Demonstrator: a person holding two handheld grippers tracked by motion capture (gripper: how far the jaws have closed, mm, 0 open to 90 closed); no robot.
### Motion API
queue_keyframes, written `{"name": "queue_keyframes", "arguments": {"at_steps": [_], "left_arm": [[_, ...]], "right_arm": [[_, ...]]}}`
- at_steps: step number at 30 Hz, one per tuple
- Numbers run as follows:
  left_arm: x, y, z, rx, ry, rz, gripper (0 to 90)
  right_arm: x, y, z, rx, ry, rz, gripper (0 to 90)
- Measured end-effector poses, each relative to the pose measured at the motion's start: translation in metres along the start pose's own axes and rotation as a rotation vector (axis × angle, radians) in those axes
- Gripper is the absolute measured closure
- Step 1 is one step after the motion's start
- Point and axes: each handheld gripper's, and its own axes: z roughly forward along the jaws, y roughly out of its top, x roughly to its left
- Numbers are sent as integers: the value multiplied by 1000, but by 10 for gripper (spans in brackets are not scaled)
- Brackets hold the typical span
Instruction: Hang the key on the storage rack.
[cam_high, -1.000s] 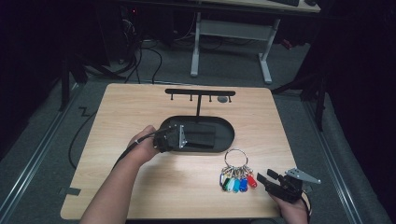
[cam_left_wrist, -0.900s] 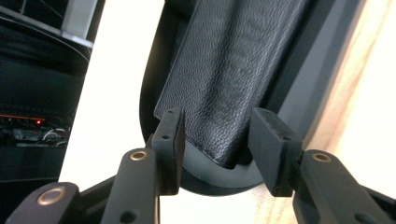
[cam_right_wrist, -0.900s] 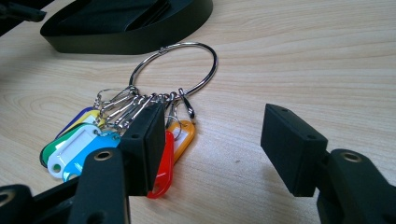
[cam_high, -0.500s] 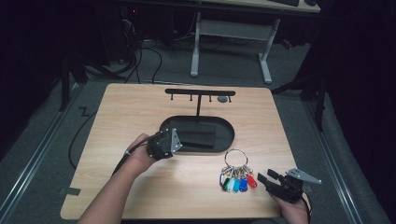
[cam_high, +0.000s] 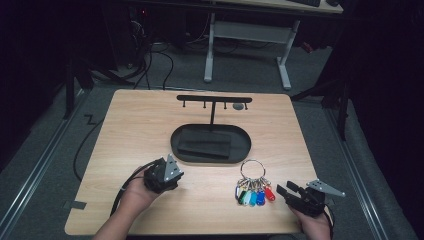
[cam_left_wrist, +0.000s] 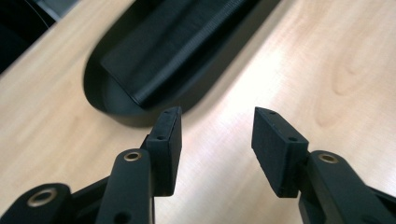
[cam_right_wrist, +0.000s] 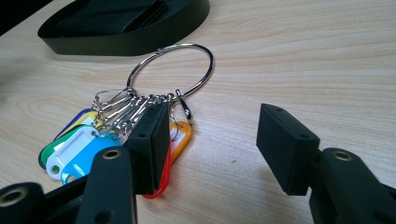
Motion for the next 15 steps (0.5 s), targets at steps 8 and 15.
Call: {"name": "queue_keyframes", "arguments": {"at_steps": [8, 15], "left_arm": [[-13, -35, -12, -28, -34, -98, 509], [-13, -61, -23, -17, -74, -177, 457]], "right_arm": [[1, 1, -3, -10, -4, -5, 451], [2, 5, -4, 12, -1, 48, 511]]}}
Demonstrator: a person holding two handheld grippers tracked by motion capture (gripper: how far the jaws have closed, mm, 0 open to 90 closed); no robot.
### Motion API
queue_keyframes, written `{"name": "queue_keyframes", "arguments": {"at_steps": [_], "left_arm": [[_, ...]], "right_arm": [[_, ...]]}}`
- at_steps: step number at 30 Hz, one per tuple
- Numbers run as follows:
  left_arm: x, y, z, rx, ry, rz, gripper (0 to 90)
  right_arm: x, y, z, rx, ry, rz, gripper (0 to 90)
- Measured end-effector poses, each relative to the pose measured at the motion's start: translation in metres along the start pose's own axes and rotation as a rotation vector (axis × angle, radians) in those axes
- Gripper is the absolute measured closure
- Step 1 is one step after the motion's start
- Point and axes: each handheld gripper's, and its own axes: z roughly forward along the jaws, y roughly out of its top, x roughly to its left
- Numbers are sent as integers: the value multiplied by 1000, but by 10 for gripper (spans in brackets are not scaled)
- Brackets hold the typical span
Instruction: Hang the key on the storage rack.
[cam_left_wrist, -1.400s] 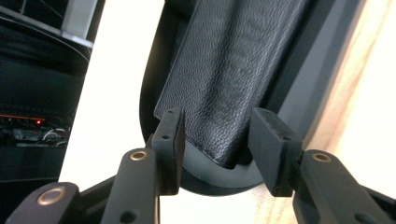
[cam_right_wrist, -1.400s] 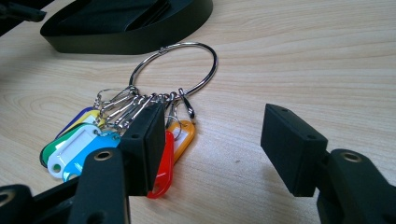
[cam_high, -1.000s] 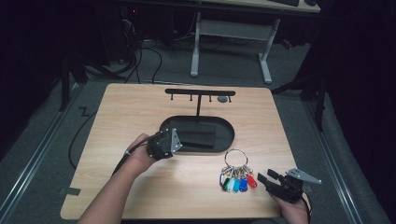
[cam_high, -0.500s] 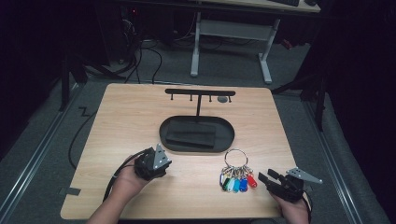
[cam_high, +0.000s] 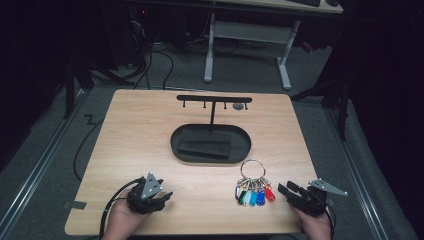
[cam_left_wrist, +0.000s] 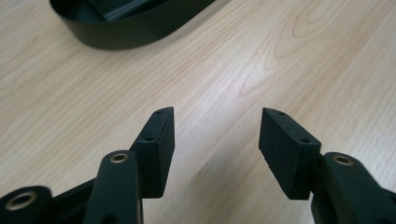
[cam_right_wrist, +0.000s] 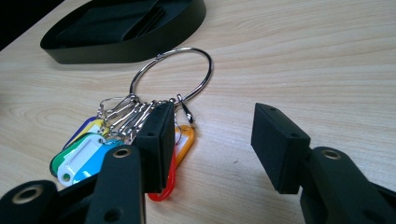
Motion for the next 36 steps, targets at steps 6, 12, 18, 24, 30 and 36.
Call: {"name": "queue_keyframes", "arguments": {"at_steps": [6, 12, 18, 24, 30, 36], "left_arm": [[-3, -26, 1, -1, -45, -77, 395], [5, -27, -15, -74, -60, -123, 356], [11, -27, -31, -159, -99, -167, 350], [11, -31, -38, -176, -110, -161, 345], [16, -37, -41, -178, -114, -167, 344], [13, -38, -41, -172, -127, -137, 343]], "right_arm": [[5, 1, 1, 20, -12, -31, 534], [11, 0, 4, 35, -16, -64, 514], [36, 18, 16, 102, -8, -146, 508], [71, 41, 41, 238, 28, -264, 517], [95, 64, 75, 358, 63, -371, 559], [102, 69, 109, 504, -15, -396, 659]]}}
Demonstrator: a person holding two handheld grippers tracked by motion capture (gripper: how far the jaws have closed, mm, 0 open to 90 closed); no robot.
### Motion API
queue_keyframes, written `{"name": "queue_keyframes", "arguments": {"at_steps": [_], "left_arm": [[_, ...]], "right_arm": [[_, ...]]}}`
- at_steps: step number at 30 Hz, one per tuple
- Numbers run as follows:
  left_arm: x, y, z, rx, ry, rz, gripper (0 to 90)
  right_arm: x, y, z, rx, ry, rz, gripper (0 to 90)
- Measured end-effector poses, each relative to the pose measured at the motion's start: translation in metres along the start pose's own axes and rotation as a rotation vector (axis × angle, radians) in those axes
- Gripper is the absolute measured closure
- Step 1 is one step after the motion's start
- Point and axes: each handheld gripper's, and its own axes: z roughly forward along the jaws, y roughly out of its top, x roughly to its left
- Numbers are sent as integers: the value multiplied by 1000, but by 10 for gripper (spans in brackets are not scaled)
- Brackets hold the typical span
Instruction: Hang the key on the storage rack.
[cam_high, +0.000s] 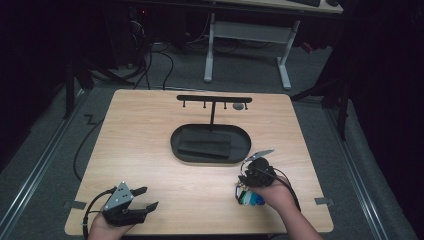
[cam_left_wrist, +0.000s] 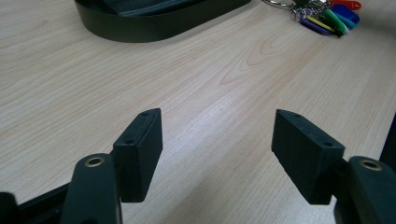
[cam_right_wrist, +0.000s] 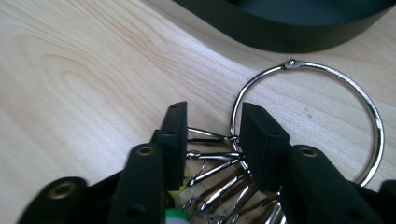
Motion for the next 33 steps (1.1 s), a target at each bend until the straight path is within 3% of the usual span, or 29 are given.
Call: {"name": "queue_keyframes", "arguments": {"at_steps": [4, 6, 11, 14, 15, 17, 19, 21, 25, 29, 33], "left_arm": [[-1, 1, 0, -5, -27, -8, 342], [-2, 1, 1, -1, -32, 4, 342], [-3, 1, 0, -5, -47, 2, 343], [-3, 0, 0, -1, -46, 2, 343], [-4, 0, 0, 2, -46, 3, 343], [-5, -2, 1, 7, -48, 2, 343], [-7, -1, 2, 21, -55, 10, 345], [-10, -2, 5, 36, -57, 22, 348], [-14, -3, 9, 57, -62, 54, 348], [-15, -1, 11, 56, -78, 50, 348], [-15, -1, 10, 43, -83, 38, 348]], "right_arm": [[-4, 5, 4, 7, -59, 39, 690], [-8, 6, 4, 16, -41, 67, 704], [-6, 8, 9, 71, -56, 40, 730], [-3, 10, 12, 108, -68, 7, 798], [-4, 11, 12, 118, -55, -11, 851], [-2, 11, 10, 149, -36, -38, 867], [-1, 7, 6, 188, -37, -99, 869], [0, 0, 0, 231, -9, -136, 869], [4, -14, -14, 298, 5, -207, 868], [5, -20, -24, 348, -3, -242, 869], [8, -13, -25, 387, -22, -266, 869]]}}
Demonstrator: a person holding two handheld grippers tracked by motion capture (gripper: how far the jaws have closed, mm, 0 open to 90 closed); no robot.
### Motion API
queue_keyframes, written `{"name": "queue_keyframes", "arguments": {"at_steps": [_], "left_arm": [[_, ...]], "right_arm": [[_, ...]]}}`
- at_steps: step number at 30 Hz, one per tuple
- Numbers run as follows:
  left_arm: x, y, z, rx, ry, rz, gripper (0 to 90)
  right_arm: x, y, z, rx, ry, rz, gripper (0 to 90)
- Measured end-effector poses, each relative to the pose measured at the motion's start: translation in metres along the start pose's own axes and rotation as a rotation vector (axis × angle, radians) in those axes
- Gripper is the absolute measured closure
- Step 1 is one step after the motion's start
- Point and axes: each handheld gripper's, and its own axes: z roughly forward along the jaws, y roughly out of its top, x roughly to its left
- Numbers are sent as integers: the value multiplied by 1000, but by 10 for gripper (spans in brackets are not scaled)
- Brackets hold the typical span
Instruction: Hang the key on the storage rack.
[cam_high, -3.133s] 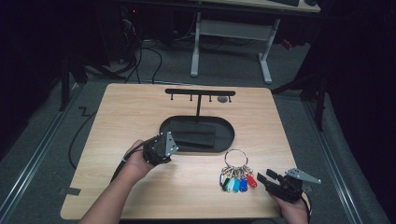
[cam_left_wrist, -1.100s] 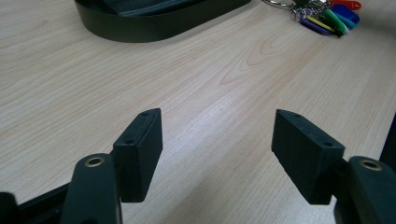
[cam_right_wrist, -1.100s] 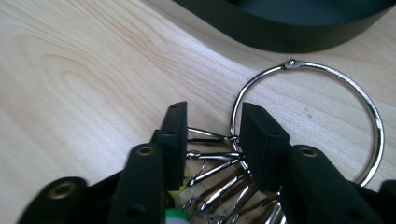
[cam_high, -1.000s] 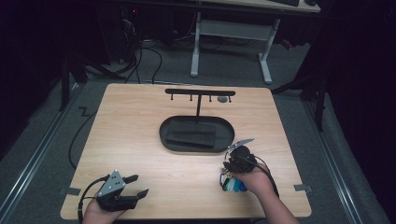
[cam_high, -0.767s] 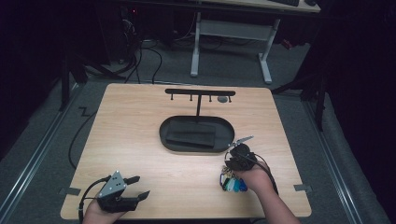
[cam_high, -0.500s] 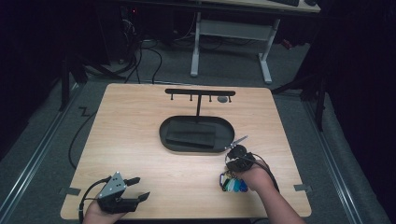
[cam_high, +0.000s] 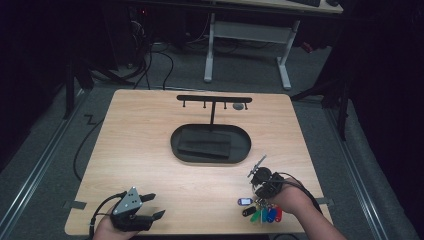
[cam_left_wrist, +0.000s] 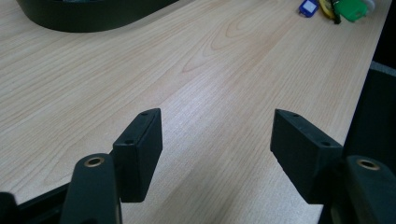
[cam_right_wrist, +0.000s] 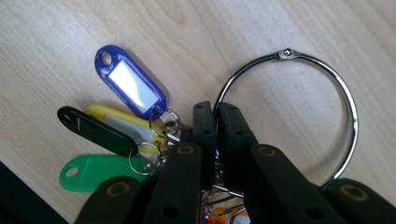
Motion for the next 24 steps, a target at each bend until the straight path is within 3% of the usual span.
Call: {"name": "queue_keyframes", "arguments": {"at_steps": [7, 11, 14, 18, 21, 24], "left_arm": [[-3, -1, -2, 3, -1, 13, 349], [-7, -2, 3, 29, 0, 51, 349], [-11, -2, 7, 53, 3, 83, 349], [-16, -2, 9, 69, 4, 123, 348], [-16, -1, 7, 58, 4, 124, 349], [-14, -1, 5, 51, 6, 122, 349]], "right_arm": [[-1, 10, 1, 34, -22, 11, 864], [-1, 12, 7, 63, -29, 11, 861], [0, 15, 14, 116, -31, -4, 787], [0, 25, 15, 144, -11, 3, 783], [-5, 30, 17, 180, 25, 33, 790], [-6, 32, 17, 187, 32, 36, 829]]}}
